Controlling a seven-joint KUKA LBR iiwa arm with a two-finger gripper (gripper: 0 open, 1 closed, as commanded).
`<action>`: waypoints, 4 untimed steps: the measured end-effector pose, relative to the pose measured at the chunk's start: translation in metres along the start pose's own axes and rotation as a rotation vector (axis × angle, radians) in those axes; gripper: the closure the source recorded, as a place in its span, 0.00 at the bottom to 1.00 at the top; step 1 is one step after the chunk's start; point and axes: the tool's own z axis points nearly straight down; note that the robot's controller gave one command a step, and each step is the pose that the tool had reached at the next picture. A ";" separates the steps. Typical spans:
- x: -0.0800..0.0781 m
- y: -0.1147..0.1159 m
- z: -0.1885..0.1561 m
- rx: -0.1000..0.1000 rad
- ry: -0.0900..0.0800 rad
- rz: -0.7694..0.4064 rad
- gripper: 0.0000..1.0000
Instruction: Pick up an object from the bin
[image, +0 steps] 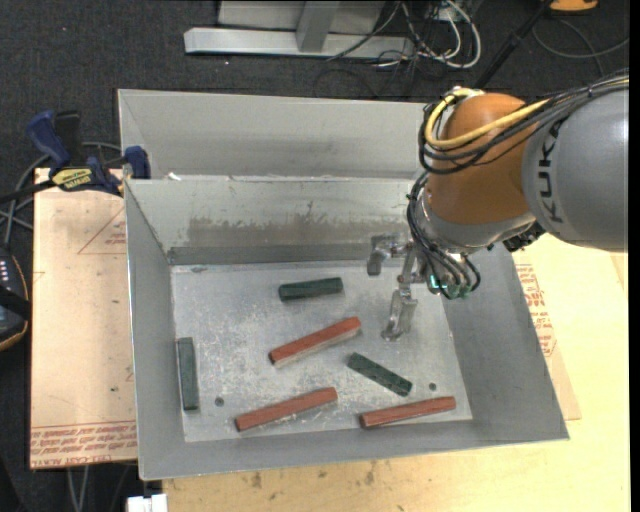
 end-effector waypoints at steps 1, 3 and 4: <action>0.023 0.001 0.110 -0.001 0.000 0.039 0.00; 0.041 -0.006 0.103 0.003 -0.008 -0.385 1.00; 0.046 0.002 0.062 -0.001 -0.011 -0.025 1.00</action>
Offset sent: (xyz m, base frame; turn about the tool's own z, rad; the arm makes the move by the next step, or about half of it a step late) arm -0.0217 0.0007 -0.1066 0.0397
